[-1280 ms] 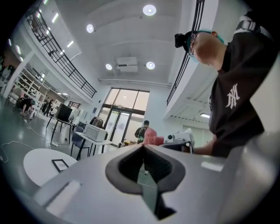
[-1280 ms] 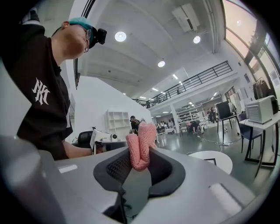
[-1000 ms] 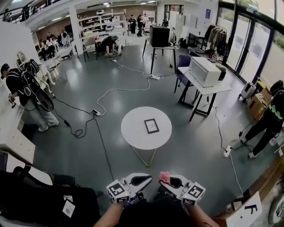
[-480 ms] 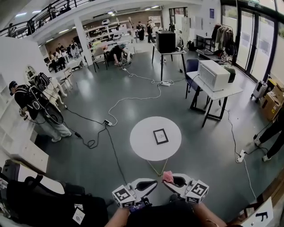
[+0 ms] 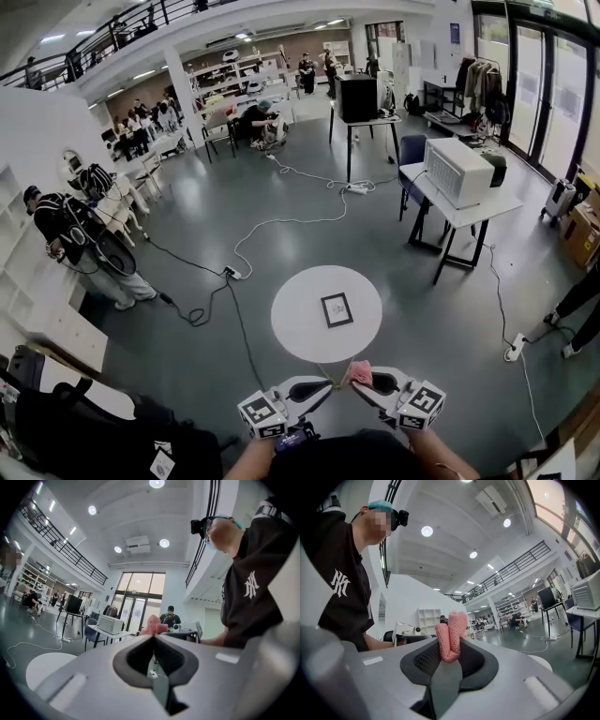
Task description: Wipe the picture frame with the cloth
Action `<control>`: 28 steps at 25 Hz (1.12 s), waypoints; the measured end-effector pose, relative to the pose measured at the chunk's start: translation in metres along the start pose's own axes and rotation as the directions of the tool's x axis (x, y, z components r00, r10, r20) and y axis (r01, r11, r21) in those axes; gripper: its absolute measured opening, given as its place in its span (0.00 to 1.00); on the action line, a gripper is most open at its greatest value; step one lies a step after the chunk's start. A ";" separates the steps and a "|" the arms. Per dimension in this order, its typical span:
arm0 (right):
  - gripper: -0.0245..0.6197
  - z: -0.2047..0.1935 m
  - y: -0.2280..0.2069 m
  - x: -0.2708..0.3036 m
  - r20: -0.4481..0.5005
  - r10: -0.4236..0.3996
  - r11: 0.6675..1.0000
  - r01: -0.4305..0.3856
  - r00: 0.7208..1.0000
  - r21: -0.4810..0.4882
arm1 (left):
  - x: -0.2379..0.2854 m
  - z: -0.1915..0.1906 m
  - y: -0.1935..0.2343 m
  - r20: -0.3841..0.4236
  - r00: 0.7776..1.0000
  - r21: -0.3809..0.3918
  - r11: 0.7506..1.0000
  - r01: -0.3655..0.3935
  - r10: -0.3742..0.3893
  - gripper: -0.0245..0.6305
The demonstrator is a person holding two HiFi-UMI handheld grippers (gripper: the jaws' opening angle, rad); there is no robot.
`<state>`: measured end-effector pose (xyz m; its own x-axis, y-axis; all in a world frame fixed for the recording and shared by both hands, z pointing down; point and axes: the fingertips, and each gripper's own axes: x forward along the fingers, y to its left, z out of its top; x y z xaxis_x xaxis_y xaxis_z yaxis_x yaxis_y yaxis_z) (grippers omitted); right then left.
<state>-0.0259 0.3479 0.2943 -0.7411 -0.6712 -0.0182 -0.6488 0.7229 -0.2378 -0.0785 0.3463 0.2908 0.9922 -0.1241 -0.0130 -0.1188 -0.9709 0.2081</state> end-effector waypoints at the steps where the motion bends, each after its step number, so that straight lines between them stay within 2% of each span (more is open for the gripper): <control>1: 0.18 0.002 -0.009 -0.002 0.001 0.003 1.000 -0.003 1.000 0.002 | 0.008 0.000 0.005 -0.002 1.000 0.000 1.000 -0.005 0.005 0.04; 10: 0.18 0.018 -0.084 -0.021 0.000 0.034 0.999 -0.034 0.999 0.015 | 0.069 0.001 0.045 -0.017 0.997 -0.015 0.997 -0.075 0.075 0.04; 17: 0.18 0.008 -0.134 -0.035 -0.018 0.041 0.998 -0.040 0.999 0.053 | 0.111 -0.006 0.067 -0.028 0.995 -0.033 0.994 -0.101 0.100 0.04; 23: 0.18 0.002 -0.161 -0.034 -0.018 0.046 0.995 -0.045 0.999 0.086 | 0.125 -0.014 0.089 -0.050 0.989 -0.062 0.988 -0.141 0.138 0.04; 28: 0.18 -0.003 -0.178 -0.011 -0.027 0.070 0.994 -0.067 0.997 0.091 | 0.118 -0.019 0.118 -0.051 0.983 -0.074 0.981 -0.181 0.178 0.04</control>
<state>0.0972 0.2273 0.3395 -0.7891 -0.6142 -0.0081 -0.5793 0.7484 -0.3229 0.0255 0.2206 0.3323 0.9560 -0.2839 0.0742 -0.2932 -0.9146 0.2784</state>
